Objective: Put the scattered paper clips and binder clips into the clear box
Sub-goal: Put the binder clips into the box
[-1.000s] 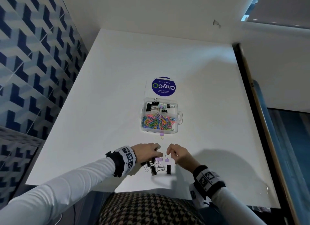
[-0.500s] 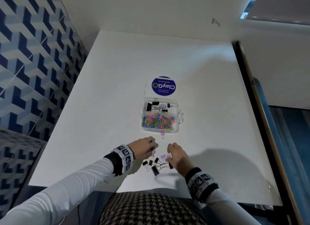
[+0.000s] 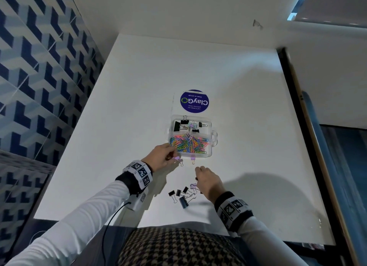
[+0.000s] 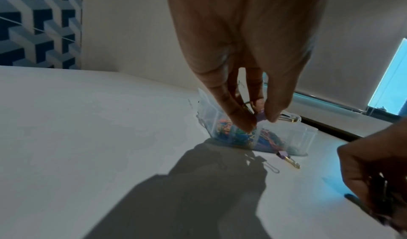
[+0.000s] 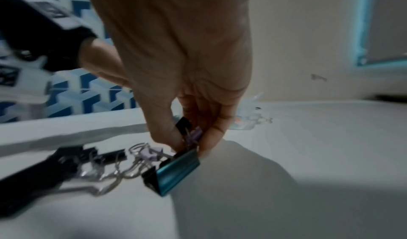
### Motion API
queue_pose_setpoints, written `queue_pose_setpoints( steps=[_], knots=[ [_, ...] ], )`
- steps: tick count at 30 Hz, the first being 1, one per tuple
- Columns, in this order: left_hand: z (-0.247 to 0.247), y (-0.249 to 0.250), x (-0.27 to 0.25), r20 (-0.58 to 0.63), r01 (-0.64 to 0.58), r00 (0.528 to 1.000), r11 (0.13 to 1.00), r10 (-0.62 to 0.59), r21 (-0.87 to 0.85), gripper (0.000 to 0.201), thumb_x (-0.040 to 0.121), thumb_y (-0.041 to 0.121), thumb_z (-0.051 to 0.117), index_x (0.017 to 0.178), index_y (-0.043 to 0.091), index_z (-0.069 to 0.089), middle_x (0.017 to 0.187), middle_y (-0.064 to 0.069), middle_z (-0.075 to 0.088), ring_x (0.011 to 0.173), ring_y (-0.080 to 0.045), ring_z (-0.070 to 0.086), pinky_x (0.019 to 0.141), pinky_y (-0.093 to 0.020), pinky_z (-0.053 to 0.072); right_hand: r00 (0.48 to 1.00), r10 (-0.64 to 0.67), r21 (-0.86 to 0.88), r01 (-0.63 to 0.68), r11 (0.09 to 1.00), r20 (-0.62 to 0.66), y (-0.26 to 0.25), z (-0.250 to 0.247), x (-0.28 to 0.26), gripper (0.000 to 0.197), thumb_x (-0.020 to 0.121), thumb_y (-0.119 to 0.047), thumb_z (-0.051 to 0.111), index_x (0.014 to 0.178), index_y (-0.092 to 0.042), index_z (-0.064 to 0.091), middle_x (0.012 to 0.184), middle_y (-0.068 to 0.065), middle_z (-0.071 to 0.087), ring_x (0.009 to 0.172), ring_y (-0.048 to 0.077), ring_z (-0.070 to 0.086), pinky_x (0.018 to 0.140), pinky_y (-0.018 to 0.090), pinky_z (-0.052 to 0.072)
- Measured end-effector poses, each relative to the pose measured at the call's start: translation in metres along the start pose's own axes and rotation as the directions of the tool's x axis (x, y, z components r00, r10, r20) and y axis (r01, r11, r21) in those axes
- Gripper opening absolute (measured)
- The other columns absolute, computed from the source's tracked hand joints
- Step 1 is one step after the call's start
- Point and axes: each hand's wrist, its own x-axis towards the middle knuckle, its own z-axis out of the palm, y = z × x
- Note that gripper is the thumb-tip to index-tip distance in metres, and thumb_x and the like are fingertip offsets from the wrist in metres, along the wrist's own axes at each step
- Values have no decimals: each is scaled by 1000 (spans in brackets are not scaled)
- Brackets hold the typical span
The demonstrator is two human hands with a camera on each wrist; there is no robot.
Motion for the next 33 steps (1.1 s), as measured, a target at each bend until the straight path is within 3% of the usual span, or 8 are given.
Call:
queue_pose_setpoints(
  steps=[6, 11, 13, 17, 21, 25, 28, 33],
  knots=[
    [-10, 4, 6, -81, 5, 997, 997, -11, -80, 13, 83, 17, 64, 88, 6, 62, 84, -1, 54, 76, -18, 52, 73, -24, 41, 1000, 15, 537, -19, 844, 12, 24, -11, 3, 9, 69, -14, 60, 77, -18, 58, 81, 4, 68, 81, 28, 63, 78, 42, 52],
    [-22, 6, 19, -135, 45, 989, 988, -65, -148, 12, 82, 18, 65, 85, 6, 62, 85, -2, 57, 74, -16, 55, 68, -15, 39, 997, 75, 654, -64, 754, 11, 39, -16, 2, 26, 75, -15, 69, 63, -33, 53, 53, -15, 60, 56, 10, 53, 66, 28, 44],
    [-28, 6, 24, -158, 68, 983, 987, -91, -146, 16, 83, 22, 65, 85, 7, 62, 87, -6, 60, 74, -16, 56, 73, -21, 42, 992, 112, 801, -114, 588, 59, 43, -19, 1, 15, 78, -7, 66, 71, -19, 59, 58, -6, 61, 56, 17, 51, 62, 28, 45],
    [-42, 6, 47, -208, 116, 969, 990, -130, -78, 21, 86, 25, 60, 89, 5, 61, 92, -15, 60, 82, -26, 60, 78, -30, 45, 987, 110, 990, -126, 69, 118, 45, -26, -10, 8, 82, 10, 57, 80, 2, 59, 66, 9, 55, 58, 18, 45, 54, 20, 38],
    [-48, 13, 80, -203, 140, 969, 990, -138, -7, 22, 88, 24, 58, 96, 3, 60, 100, -20, 58, 89, -31, 58, 82, -33, 45, 983, 114, 982, -129, -139, 146, 45, -24, -17, 16, 85, 10, 50, 80, 0, 62, 64, 4, 56, 59, 13, 49, 55, 16, 41],
    [-46, 13, 100, -57, 168, 985, 984, -164, 68, 26, 87, 16, 59, 109, 3, 58, 113, -20, 58, 104, -34, 56, 91, -37, 44, 983, 145, 958, -69, -279, 113, 47, -34, -14, 21, 87, 10, 46, 79, 1, 62, 66, 4, 61, 61, 12, 56, 60, 16, 47],
    [-45, 14, 93, -84, 144, 986, 989, -141, 37, 28, 88, 12, 56, 116, 6, 56, 120, -16, 59, 109, -31, 54, 93, -36, 42, 984, 168, 932, -1, -362, 67, 54, -51, 2, 23, 89, 11, 41, 81, 2, 60, 64, 4, 66, 61, 13, 60, 60, 16, 51],
    [-43, 13, 40, -212, 5, 977, 997, -22, -80, 24, 89, 4, 51, 111, 6, 60, 113, -14, 64, 100, -29, 60, 90, -37, 48, 984, 178, 958, 61, -281, -10, 53, -96, 48, 15, 89, 7, 48, 88, 2, 61, 74, 7, 68, 66, 11, 64, 62, 16, 54]
  ],
)
